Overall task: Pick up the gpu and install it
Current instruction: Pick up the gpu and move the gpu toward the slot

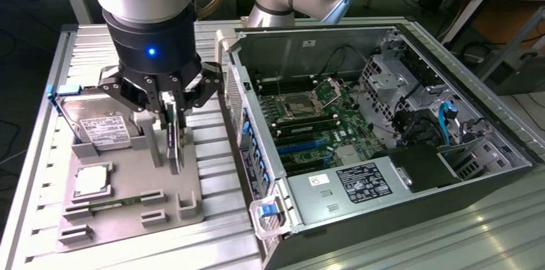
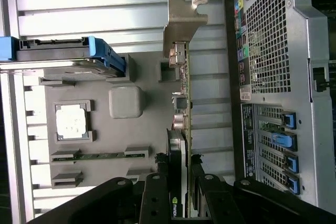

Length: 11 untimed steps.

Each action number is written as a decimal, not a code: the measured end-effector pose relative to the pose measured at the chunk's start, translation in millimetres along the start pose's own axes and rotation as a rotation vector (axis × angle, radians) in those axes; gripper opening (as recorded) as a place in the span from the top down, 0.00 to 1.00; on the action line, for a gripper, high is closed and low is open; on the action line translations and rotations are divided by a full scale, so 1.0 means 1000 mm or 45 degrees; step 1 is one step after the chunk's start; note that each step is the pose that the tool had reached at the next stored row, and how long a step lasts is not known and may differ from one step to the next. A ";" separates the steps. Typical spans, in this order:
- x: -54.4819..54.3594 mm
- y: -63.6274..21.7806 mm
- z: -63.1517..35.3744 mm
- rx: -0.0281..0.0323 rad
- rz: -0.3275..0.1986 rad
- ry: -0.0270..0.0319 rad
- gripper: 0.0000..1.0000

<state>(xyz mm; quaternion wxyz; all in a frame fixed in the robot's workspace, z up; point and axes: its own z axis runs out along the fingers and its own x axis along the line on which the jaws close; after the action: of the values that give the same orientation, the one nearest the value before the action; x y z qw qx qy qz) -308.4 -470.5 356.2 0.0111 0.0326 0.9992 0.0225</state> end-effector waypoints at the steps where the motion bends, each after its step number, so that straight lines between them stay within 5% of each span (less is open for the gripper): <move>1: 0.000 0.0001 -0.0018 -0.0001 0.000 -0.0001 0.73; 11: 0.000 0.0010 -0.0214 0.0000 0.000 0.0001 0.73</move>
<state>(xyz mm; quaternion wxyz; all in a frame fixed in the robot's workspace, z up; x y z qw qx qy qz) -308.3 -470.5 377.6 0.0111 0.0326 0.9992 0.0224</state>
